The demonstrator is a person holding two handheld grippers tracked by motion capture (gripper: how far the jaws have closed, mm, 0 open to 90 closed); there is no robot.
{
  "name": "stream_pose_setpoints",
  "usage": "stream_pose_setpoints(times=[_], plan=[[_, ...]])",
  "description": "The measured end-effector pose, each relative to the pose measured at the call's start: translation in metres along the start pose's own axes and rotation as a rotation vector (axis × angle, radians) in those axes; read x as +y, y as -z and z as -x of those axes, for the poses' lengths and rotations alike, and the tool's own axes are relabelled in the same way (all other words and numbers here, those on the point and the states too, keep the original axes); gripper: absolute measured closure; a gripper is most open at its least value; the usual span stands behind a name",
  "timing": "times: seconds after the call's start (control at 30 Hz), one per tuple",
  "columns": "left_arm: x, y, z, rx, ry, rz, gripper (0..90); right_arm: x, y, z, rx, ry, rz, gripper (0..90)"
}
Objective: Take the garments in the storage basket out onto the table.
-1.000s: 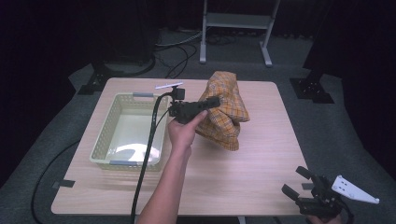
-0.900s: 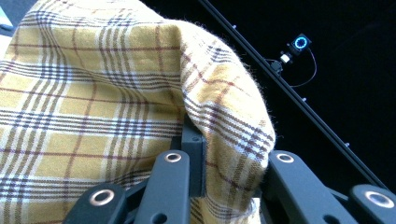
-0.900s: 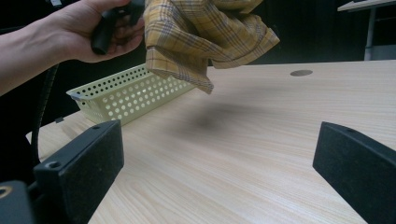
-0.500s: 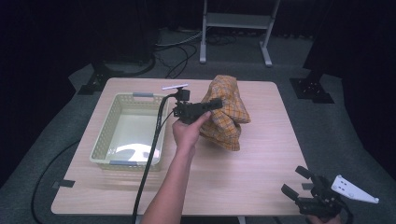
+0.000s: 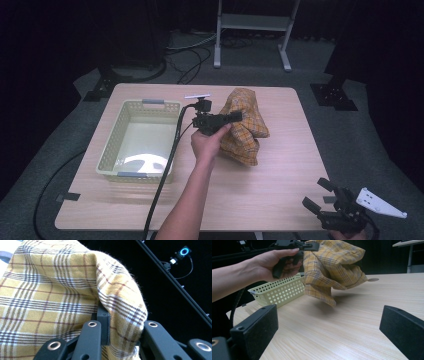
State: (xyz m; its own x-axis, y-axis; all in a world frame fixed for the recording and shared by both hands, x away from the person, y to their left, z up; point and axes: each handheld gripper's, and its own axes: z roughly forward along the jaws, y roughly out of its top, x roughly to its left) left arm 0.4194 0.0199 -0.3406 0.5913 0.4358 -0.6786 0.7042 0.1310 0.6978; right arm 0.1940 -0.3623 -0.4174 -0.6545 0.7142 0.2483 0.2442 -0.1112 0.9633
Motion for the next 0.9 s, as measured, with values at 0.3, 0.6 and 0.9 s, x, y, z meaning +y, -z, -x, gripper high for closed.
stream_pose_setpoints(times=[0.3, 0.6, 0.9], plan=[[-0.011, -0.011, -0.01, 0.015, 0.02, -0.024, 77.4, 0.0, 0.001, 0.001, -0.004, -0.007, 0.002, 1.8], [-0.014, -0.019, -0.011, 0.045, 0.003, -0.046, 77.2, -0.001, 0.001, 0.002, -0.006, -0.005, -0.003, 1.8], [-0.023, -0.028, -0.012, 0.07, -0.013, -0.077, 76.6, -0.001, 0.003, 0.002, -0.007, -0.007, 0.001, 1.8]])
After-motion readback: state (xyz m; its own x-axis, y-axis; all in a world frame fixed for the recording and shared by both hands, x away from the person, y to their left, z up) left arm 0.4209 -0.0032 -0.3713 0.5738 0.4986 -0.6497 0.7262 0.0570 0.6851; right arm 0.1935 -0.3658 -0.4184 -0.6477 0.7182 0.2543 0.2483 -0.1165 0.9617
